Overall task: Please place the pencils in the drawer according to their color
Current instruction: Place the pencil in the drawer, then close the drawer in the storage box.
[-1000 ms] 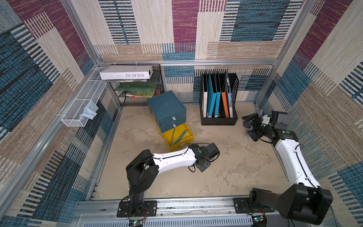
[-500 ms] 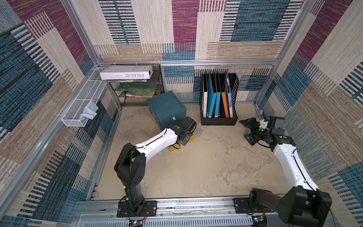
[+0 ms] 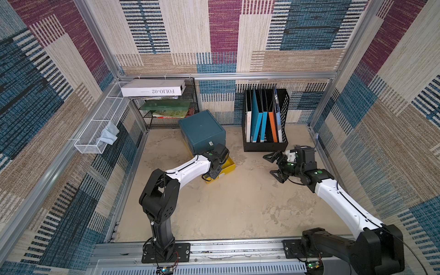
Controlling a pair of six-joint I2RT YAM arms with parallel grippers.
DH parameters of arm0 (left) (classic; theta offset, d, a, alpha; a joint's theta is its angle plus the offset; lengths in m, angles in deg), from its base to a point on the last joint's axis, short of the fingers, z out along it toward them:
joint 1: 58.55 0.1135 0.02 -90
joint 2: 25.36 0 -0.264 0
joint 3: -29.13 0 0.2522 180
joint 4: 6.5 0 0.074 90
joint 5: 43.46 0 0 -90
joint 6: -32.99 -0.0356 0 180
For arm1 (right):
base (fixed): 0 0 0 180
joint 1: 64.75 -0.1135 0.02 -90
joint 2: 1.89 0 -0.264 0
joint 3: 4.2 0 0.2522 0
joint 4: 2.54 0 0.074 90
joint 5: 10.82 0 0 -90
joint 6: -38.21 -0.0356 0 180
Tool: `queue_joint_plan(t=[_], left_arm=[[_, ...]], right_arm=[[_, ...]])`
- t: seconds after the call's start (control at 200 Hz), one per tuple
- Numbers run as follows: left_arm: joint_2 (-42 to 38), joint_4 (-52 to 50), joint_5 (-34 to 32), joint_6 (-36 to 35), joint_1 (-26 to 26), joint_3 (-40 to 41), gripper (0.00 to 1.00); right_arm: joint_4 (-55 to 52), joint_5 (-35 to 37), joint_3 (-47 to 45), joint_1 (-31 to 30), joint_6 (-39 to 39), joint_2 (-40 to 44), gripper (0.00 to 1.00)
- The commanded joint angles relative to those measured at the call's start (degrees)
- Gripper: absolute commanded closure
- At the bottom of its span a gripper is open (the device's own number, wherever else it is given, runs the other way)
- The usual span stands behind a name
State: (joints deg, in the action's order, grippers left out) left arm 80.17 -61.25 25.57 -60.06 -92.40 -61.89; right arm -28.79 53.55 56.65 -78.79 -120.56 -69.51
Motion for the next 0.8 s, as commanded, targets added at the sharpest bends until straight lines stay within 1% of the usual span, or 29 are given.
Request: queue_joint_plan(t=[0.0, 0.145, 0.16, 0.225, 0.245, 0.286, 0.326, 0.346, 0.431, 0.451, 0.461, 0.546, 0.616, 0.646, 0.741, 0.776, 0.796], left_arm=[[0.54, -1.10, 0.62, 0.85, 0.27, 0.59, 1.00], [1.49, -2.15, 1.11, 1.61, 0.35, -0.09, 1.00], [1.59, -2.36, 1.17, 1.83, 0.30, -0.37, 0.94], [1.04, -2.63, 2.12, 2.24, 0.29, -1.28, 0.63], [0.65, -2.65, 2.68, 2.30, 0.29, -1.60, 0.55], [-0.28, -2.80, 3.89, 2.47, 0.27, -2.43, 0.43], [-1.20, -3.32, 5.29, 2.49, 0.27, -3.79, 0.21], [-1.54, -3.98, 5.94, 2.52, 0.28, -4.67, 0.15], [-3.55, -6.54, 8.75, 3.17, 0.22, -9.29, 0.10], [-4.29, -6.85, 9.52, 3.36, 0.19, -10.15, 0.05], [-4.66, -6.96, 9.83, 3.52, 0.18, -10.54, 0.04], [-8.01, -7.63, 11.45, 5.58, 0.23, -14.05, 0.01], [-9.64, -8.55, 10.34, 6.92, 0.42, -17.92, 0.01], [-9.59, -9.53, 9.73, 7.28, 0.80, -20.03, 0.01], [-7.17, -14.12, 8.10, 8.81, 3.27, -28.51, 0.01], [-6.05, -15.29, 7.08, 8.95, 4.36, -31.07, 0.01], [-5.33, -15.77, 6.58, 8.98, 4.98, -32.38, 0.01]], right_arm=[[4.53, 2.52, -0.02, -2.70, -2.04, -1.48, 0.01], [6.87, 3.63, 0.10, -5.91, -3.18, -4.23, 0.01], [7.11, 3.72, 0.17, -6.25, -3.21, -4.55, 0.01], [8.33, 3.87, 0.34, -7.42, -3.51, -6.09, 0.01], [8.76, 3.83, 0.40, -7.79, -3.62, -6.63, 0.01], [9.62, 2.96, 0.51, -8.27, -3.81, -7.74, 0.01], [10.63, 1.98, 0.68, -8.67, -3.61, -9.09, 0.01], [11.06, 1.75, 0.75, -8.93, -3.56, -9.74, 0.01], [13.34, 2.05, 0.60, -10.31, -3.39, -11.26, 0.01], [14.05, 2.41, 0.39, -10.63, -3.43, -11.46, 0.01], [14.48, 2.53, 0.22, -10.74, -3.46, -11.59, 0.01], [19.42, 2.87, -1.74, -11.65, -4.86, -12.58, 0.01], [24.22, 2.77, -3.28, -12.67, -6.11, -14.19, 0.00], [26.02, 2.78, -3.57, -13.35, -6.35, -15.09, 0.03], [31.38, 2.91, -3.45, -16.18, -7.04, -18.69, 0.20], [33.44, 2.88, -3.50, -17.13, -7.59, -20.21, 0.23], [34.59, 2.80, -3.53, -17.63, -7.96, -21.07, 0.26]])
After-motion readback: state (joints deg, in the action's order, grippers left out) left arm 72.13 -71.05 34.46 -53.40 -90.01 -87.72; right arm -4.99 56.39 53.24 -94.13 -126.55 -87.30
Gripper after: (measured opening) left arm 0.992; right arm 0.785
